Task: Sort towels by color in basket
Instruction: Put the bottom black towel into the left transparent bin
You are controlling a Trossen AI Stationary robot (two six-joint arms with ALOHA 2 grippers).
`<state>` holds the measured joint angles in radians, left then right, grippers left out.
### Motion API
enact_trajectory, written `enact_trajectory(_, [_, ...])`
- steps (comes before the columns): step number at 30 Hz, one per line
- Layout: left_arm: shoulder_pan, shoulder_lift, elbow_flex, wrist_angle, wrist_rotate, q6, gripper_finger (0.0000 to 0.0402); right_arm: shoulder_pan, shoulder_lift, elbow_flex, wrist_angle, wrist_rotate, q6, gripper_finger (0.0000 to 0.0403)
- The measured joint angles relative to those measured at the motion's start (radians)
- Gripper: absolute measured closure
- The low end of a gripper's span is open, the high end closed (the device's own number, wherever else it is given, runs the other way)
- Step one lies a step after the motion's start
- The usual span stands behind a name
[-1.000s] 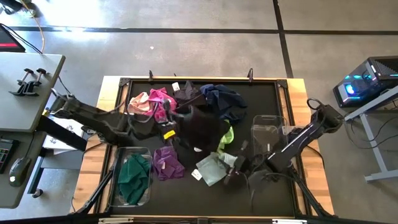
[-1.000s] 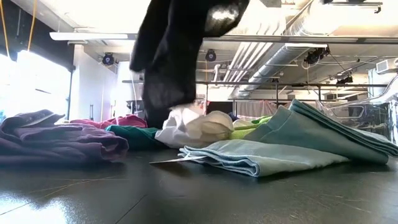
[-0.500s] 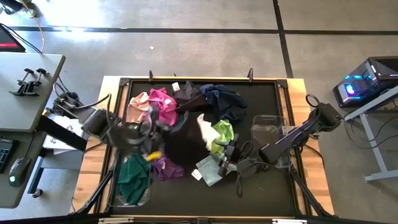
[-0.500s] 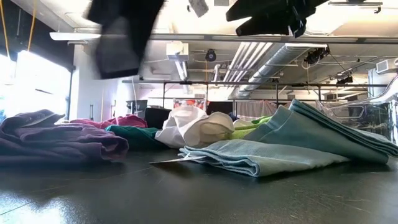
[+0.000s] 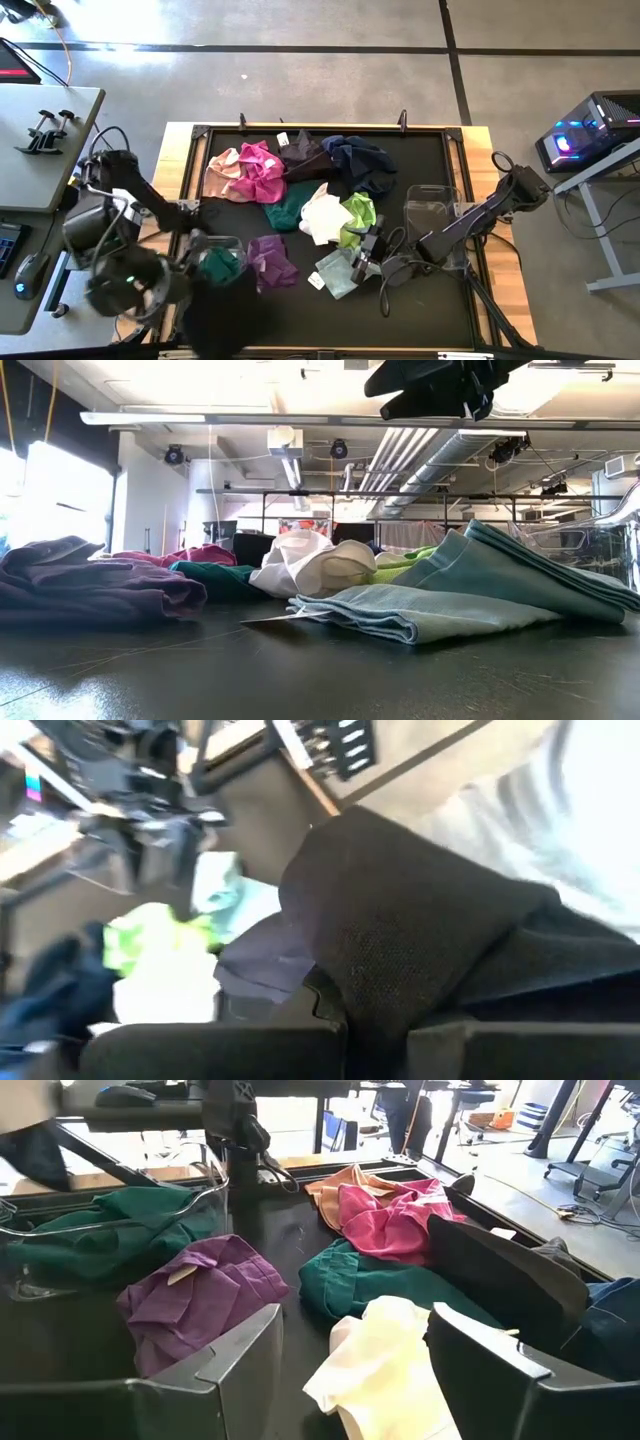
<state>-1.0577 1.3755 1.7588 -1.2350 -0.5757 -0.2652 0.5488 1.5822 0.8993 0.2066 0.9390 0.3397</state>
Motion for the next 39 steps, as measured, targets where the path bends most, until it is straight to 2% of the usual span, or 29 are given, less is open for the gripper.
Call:
enact_trajectory(3, [-0.061,-0.001,-0.001,-0.056,-0.01,-0.124,0.0401,0.0,0.0,0.0,0.0,0.0,0.0,0.0164])
enact_trajectory(6, [-0.1,0.0,-0.037,-0.181,-0.083,-0.261,0.0401,0.0,0.0,0.0,0.0,0.0,0.0,0.0164])
enact_trajectory(10, [-0.106,-0.016,-0.152,-0.339,-0.129,-0.496,0.0401,0.0,0.0,0.0,0.0,0.0,0.0,0.0164])
enact_trajectory(12, [-0.102,-0.04,-0.239,-0.328,-0.125,-0.58,0.0401,0.0,0.0,0.0,0.0,0.0,0.0,0.0164])
enact_trajectory(15, [-0.097,-0.077,-0.365,-0.282,-0.052,-0.689,0.0401,0.0,0.0,0.0,0.0,0.0,-0.005,0.0164])
enact_trajectory(18, [-0.094,-0.1,-0.447,-0.275,0.143,-0.866,0.0401,0.0,0.0,0.0,0.0,0.0,-0.006,0.0164])
enact_trajectory(21, [-0.096,-0.113,-0.474,-0.309,0.299,-1.015,0.0401,0.0,0.0,0.0,0.0,0.0,-0.007,0.0164])
enact_trajectory(23, [-0.103,-0.119,-0.473,-0.338,0.347,-1.104,0.0401,-0.001,0.0,0.0,0.0,0.0,-0.007,0.0164])
enact_trajectory(25, [-0.108,-0.129,-0.473,-0.334,0.347,-1.115,0.0401,-0.005,0.0,0.0,0.0,0.0,-0.008,0.0164])
enact_trajectory(28, [-0.102,-0.138,-0.473,-0.315,0.254,-1.004,0.0401,-0.015,0.0,0.0,0.0,0.0,-0.009,0.0164])
enact_trajectory(29, [-0.089,-0.139,-0.472,-0.291,0.262,-0.976,0.0401,-0.02,0.001,0.0,0.0,0.0,-0.009,0.0164])
enact_trajectory(34, [0.016,-0.139,-0.472,-0.214,0.426,-0.855,0.0401,-0.051,0.001,0.0,0.0,0.0,-0.012,0.0164])
enact_trajectory(39, [0.153,-0.132,-0.518,-0.147,0.437,-0.799,0.04,-0.08,0.001,0.0,0.0,-0.028,-0.011,0.0164])
